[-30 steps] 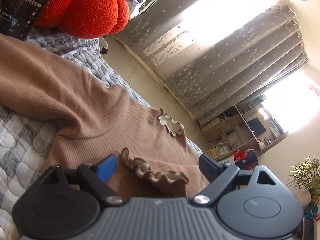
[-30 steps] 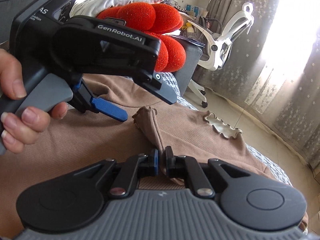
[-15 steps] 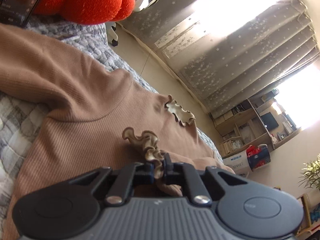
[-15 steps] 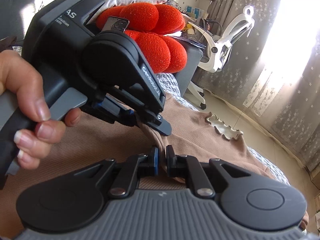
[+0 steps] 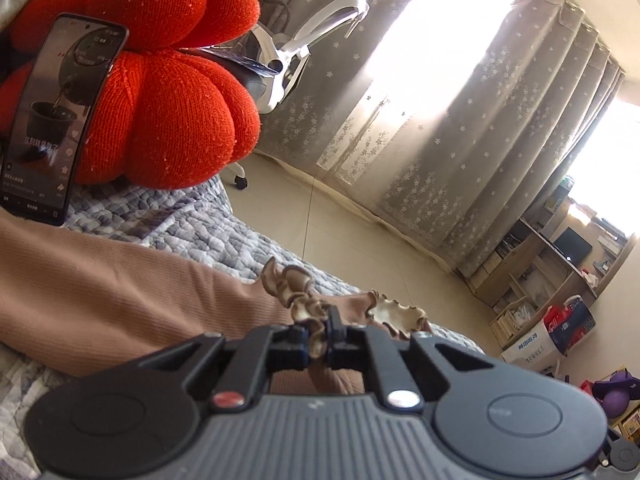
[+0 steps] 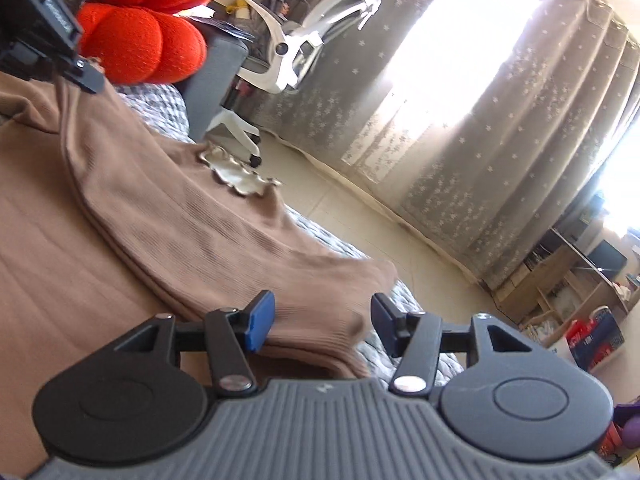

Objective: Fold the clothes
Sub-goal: 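Carry the cuff with the left tool across the body and release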

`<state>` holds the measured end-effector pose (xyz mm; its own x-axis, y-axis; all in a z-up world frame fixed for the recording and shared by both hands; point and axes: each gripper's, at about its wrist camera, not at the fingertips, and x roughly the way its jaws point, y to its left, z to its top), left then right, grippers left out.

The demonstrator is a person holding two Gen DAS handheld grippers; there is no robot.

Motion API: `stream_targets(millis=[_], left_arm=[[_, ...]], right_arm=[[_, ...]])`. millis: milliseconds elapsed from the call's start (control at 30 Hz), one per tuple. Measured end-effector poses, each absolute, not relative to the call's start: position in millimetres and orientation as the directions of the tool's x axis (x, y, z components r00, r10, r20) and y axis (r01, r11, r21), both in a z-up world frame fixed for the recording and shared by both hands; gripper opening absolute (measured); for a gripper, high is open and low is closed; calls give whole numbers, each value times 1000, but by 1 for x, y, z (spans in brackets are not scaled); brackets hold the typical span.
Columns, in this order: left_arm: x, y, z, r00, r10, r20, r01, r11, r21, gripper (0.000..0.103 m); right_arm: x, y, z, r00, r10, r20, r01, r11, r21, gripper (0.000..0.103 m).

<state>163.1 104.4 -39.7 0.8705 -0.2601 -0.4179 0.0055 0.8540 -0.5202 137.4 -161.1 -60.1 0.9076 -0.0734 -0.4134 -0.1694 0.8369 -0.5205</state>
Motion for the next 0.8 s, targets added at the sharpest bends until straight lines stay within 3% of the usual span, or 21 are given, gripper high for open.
stream_targets(millis=[233,367,533,667,800], left_arm=[[158,104,-38,878,-225,-422,-19,865,-501,7],[158,103,-42,871,-214,-443,-23,882,-470,8],[155,114,-39,887,-148,-437,-69,894,-442,8],[150,118,-31,901,-63,-429,-123,912,-391,8],[148,117,-29,886,3,-465,-179,925,-335,8]], right_arm=[[140,-185,-57,878,-8,-478,-239,859,-453,56],[147,-217,-32,842,141,-522,-274,943,-188,56],[169,-269,-21,814,253,-523,-175,965,195,56],[173,-276,-32,791,288,-540,-144,945,293,56],[176,-263,-33,781,292,-552,-168,949,265,56]])
